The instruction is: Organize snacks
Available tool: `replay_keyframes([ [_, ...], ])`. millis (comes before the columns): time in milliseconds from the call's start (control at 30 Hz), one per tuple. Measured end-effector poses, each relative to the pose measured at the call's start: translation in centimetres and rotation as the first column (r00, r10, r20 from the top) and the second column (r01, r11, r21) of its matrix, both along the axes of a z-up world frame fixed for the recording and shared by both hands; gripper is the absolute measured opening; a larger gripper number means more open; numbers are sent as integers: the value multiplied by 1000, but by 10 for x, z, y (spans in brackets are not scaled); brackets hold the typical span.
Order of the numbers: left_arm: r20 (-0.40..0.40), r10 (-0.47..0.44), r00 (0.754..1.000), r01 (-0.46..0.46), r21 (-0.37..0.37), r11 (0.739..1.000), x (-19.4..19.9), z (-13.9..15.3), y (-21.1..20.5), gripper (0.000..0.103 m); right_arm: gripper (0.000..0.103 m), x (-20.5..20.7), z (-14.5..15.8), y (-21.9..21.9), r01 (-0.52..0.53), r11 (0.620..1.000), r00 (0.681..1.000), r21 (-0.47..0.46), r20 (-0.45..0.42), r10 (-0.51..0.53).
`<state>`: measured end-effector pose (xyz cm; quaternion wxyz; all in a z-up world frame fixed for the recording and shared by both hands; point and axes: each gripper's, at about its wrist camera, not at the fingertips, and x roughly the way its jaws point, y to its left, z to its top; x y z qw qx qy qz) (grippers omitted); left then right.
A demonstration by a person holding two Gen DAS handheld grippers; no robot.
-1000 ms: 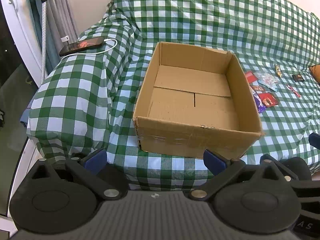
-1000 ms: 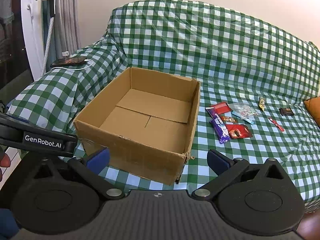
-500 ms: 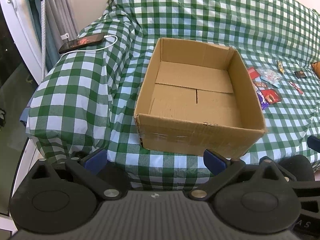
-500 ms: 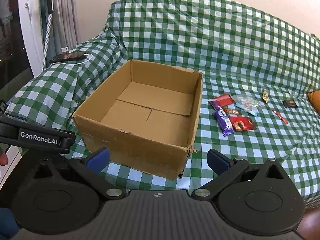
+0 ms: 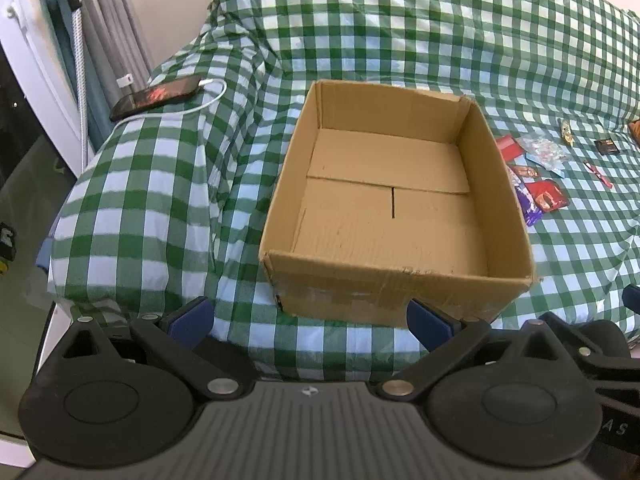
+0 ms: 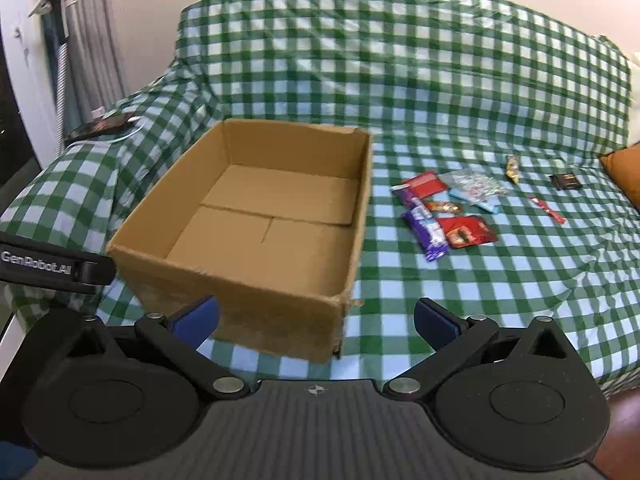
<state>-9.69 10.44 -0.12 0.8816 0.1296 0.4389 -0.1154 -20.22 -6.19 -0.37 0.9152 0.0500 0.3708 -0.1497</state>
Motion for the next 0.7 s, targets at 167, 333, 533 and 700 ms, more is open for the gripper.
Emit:
replay_keyframes([
  [167, 27, -22, 999, 22, 9, 1000, 6, 11, -22, 103, 103, -3, 5, -25, 44, 999, 999, -11, 30, -44],
  [333, 47, -65, 997, 65, 9, 998, 10, 20, -53, 103, 103, -8, 5, -59, 112, 994, 992, -14, 57, -111],
  [533, 66, -130, 989, 130, 11, 991, 15, 29, -99, 103, 103, -15, 1, -105, 209, 978, 975, -23, 84, -206],
  [700, 50, -185, 981, 185, 4, 983, 17, 29, -139, 103, 103, -23, -2, -141, 286, 958, 955, -13, 82, -284],
])
